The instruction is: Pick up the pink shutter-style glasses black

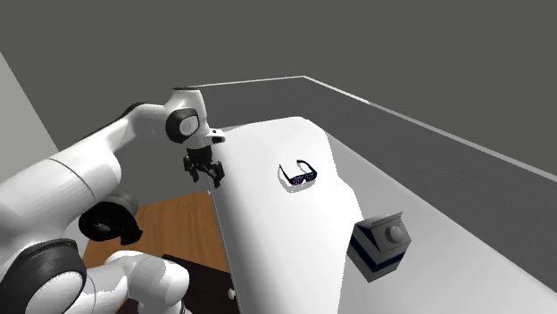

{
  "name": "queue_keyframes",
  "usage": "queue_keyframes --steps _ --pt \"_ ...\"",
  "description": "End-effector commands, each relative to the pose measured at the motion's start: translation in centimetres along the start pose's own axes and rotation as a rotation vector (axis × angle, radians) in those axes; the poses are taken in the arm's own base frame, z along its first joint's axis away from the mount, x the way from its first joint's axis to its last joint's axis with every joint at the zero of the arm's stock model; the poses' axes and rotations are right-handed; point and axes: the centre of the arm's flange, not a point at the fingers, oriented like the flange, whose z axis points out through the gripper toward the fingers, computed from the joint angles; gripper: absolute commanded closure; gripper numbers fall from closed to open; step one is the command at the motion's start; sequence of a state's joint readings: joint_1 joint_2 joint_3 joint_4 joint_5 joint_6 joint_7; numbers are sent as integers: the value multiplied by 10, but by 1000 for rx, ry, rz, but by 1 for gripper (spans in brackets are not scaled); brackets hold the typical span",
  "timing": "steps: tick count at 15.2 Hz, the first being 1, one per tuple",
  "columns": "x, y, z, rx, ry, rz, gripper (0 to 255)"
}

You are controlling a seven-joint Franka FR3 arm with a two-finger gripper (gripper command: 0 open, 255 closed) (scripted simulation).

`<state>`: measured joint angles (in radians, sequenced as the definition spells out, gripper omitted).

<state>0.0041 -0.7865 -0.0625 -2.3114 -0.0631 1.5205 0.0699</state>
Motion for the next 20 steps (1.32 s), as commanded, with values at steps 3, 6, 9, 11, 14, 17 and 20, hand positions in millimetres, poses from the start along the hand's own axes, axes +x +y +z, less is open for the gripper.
queue_keyframes --steps 3,6,9,11,14,17,20 --pt "20 17 3 -1 -1 -40 0" --pt "50 42 9 -3 -2 -100 0" --pt "82 64 14 -5 -3 -161 0" --pt "104 78 17 -7 -4 -201 0" --pt "139 97 22 -9 -5 -261 0" --pt "174 114 27 -11 -6 -321 0" --pt "210 129 32 -13 -8 -382 0"
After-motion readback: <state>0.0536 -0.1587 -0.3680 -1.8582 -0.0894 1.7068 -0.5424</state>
